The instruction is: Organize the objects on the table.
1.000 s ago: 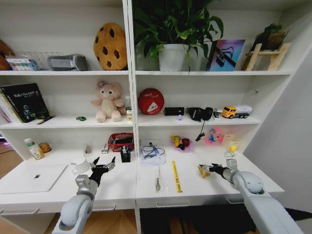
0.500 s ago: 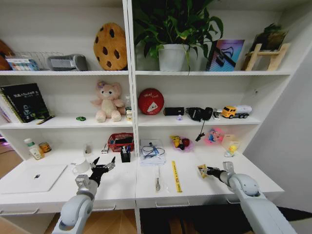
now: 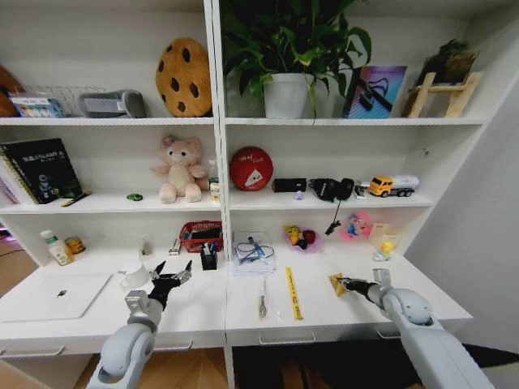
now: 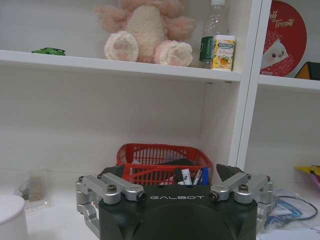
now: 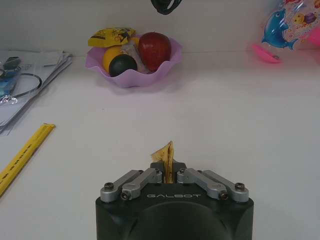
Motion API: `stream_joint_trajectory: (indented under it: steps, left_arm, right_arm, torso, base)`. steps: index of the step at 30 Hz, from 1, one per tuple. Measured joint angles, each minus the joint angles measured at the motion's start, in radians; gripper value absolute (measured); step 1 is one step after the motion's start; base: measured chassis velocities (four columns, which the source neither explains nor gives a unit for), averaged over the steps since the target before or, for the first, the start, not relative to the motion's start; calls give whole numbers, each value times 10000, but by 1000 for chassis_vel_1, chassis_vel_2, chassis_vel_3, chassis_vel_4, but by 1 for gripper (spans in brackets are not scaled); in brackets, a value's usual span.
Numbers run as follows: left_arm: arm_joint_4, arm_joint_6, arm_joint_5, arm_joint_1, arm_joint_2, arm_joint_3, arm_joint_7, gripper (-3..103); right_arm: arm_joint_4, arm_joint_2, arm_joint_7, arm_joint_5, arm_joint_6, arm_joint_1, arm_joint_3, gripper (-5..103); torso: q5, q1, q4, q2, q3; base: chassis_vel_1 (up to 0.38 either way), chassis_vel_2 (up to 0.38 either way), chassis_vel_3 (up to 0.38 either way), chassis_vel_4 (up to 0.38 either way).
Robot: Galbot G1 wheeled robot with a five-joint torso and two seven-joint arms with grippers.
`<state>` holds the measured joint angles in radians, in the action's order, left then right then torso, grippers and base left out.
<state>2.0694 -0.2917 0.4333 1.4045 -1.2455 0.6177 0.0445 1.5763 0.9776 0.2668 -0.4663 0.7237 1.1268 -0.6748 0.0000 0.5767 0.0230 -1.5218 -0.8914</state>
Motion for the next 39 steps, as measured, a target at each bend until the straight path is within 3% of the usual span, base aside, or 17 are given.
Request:
stream_joint_trajectory:
  steps: [1, 3, 4, 11, 17, 19, 23, 28, 35, 39]
  left_arm:
    - [0, 0, 0, 0, 0, 0, 0, 100]
    - [0, 0, 0, 0, 0, 0, 0, 100]
    - [0, 0, 0, 0, 0, 0, 0, 100]
    - [0, 0, 0, 0, 1, 0, 0, 100]
    - [0, -1, 0, 0, 0, 0, 0, 100]
    - [0, 0, 0, 0, 1, 0, 0, 100]
    - [0, 0, 0, 0, 0, 0, 0, 100]
    - [0, 0, 0, 0, 0, 1, 0, 100]
    - [0, 0, 0, 0, 0, 0, 0, 100]
    - [0, 0, 0, 0, 0, 1, 0, 100]
  right_arm:
    - [-22, 0, 14, 2, -13, 5, -23, 7]
    - [-38, 2, 22, 4, -42, 12, -32, 7]
    - [-47, 4, 28, 17, -126, 38, -49, 1]
    - [319, 2, 69, 291, -555, 223, -177, 0]
    - [639, -172, 333, 971, -1536, 120, -162, 0]
    - [-141, -365, 674, 1390, -2474, -598, 238, 0]
    - [-1203, -450, 1087, 1568, -3216, -1529, 751, 0]
    - [-1868, -476, 1319, 1424, -3537, -2297, 1324, 0]
    - [-3304, -153, 1474, 1110, -3936, -4562, 2892, 0]
    - [-3807, -57, 1397, 717, -3924, -4988, 3117, 0]
  torso:
    - [0, 0, 0, 0, 0]
    - [0, 0, 0, 0, 0]
    - [0, 0, 0, 0, 0]
    - [1, 0, 0, 0, 0]
    - [-1, 0, 2, 0, 0]
    - [2, 0, 0, 0, 0]
    - [2, 1, -1, 1, -1]
    - [1, 1, 1, 1, -1]
    - [-4, 1, -4, 1, -1]
    - [2, 2, -6, 2, -2]
  base:
    - [0, 0, 0, 0]
    - [0, 0, 0, 0]
    - [0, 0, 0, 0]
    - [0, 0, 0, 0]
    - [0, 0, 0, 0]
    - [0, 0, 0, 0]
    - [0, 0, 0, 0]
    - [0, 0, 0, 0]
    - [0, 0, 0, 0]
    - [0, 0, 0, 0]
